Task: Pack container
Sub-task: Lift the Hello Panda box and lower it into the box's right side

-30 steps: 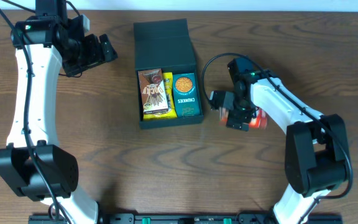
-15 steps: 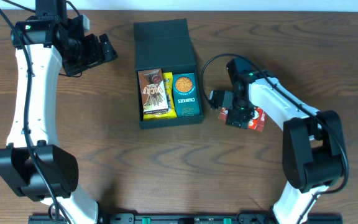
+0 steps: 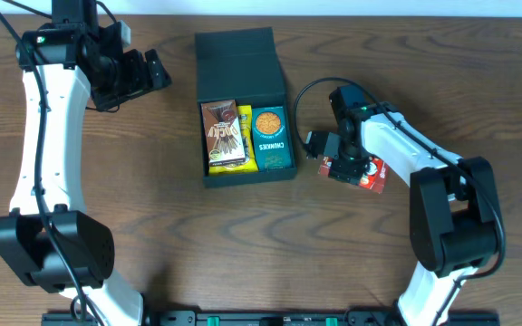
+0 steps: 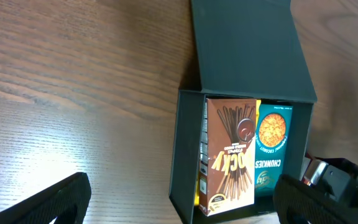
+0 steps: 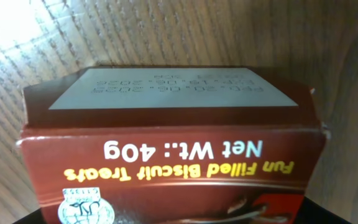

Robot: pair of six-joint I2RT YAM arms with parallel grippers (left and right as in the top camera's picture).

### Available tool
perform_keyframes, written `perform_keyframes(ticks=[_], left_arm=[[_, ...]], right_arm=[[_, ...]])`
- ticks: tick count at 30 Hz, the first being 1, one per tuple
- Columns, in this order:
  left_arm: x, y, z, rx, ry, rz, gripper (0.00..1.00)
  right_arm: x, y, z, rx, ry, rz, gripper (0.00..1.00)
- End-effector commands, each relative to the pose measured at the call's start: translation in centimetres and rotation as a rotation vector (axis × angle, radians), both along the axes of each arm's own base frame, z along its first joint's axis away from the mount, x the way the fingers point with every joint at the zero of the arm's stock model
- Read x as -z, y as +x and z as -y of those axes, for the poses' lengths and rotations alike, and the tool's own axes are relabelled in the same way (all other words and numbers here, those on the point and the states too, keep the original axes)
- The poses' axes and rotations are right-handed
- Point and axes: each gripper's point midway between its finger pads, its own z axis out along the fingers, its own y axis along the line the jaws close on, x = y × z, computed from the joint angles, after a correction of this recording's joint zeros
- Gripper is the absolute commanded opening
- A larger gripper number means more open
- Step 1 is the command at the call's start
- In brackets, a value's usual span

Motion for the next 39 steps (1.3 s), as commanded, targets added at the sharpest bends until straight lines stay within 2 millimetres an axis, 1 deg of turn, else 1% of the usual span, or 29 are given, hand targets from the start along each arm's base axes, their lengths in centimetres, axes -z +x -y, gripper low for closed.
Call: perform_keyframes(ticks=[1, 4, 7, 10, 13, 18, 19, 24, 28, 32, 34, 39], left_arm=[[0.3, -0.1, -0.2, 0.014, 0.013, -0.002, 0.95], [0.3, -0.1, -0.2, 0.014, 0.013, -0.002, 0.95], [0.3, -0.1, -0.2, 0.013, 0.013, -0.003, 0.95], [0.3, -0.2, -0.2, 0.010, 0.011, -0.005, 0.95], [0.3, -0.2, -0.2, 0.010, 0.011, -0.008, 0.95], [0.3, -0.2, -0.2, 0.010, 0.011, -0.007, 0.95], [0.3, -0.2, -0.2, 0.011, 0.011, -0.007, 0.95], [0.3, -0.2, -0.2, 0.010, 0.012, -0.007, 0.95], [0.3, -0.2, -0.2, 0.010, 0.012, -0.007, 0.95], [0.3, -0.2, -0.2, 0.010, 0.012, -0.007, 0.95], [0.3, -0.2, -0.2, 0.010, 0.012, -0.007, 0.95], [0.3, -0.1, -0.4, 0.004, 0.012, -0.005, 0.95]], right_arm=[[-0.7, 1.2, -0.8, 0.063, 0.038, 0.026, 0.71], [-2.2, 2.5, -1.3, 0.099, 0.065, 0.055, 0.73], [-4.1, 3.9, -2.2, 0.134, 0.104, 0.087, 0.73], [-6.5, 5.3, -3.7, 0.145, 0.182, 0.110, 0.74], [-8.4, 6.5, -4.8, 0.181, 0.248, 0.138, 0.74], [-11.1, 7.4, -6.5, 0.200, 0.337, 0.154, 0.73], [-11.3, 7.5, -6.7, 0.203, 0.343, 0.157, 0.73], [-11.8, 7.1, -7.8, 0.191, 0.365, 0.144, 0.73], [-13.7, 7.1, -9.8, 0.194, 0.417, 0.145, 0.73], [-15.6, 6.9, -12.1, 0.185, 0.498, 0.137, 0.72], [-16.1, 6.5, -13.2, 0.187, 0.528, 0.123, 0.72], [-16.2, 4.8, -16.2, 0.195, 0.557, 0.078, 0.72]])
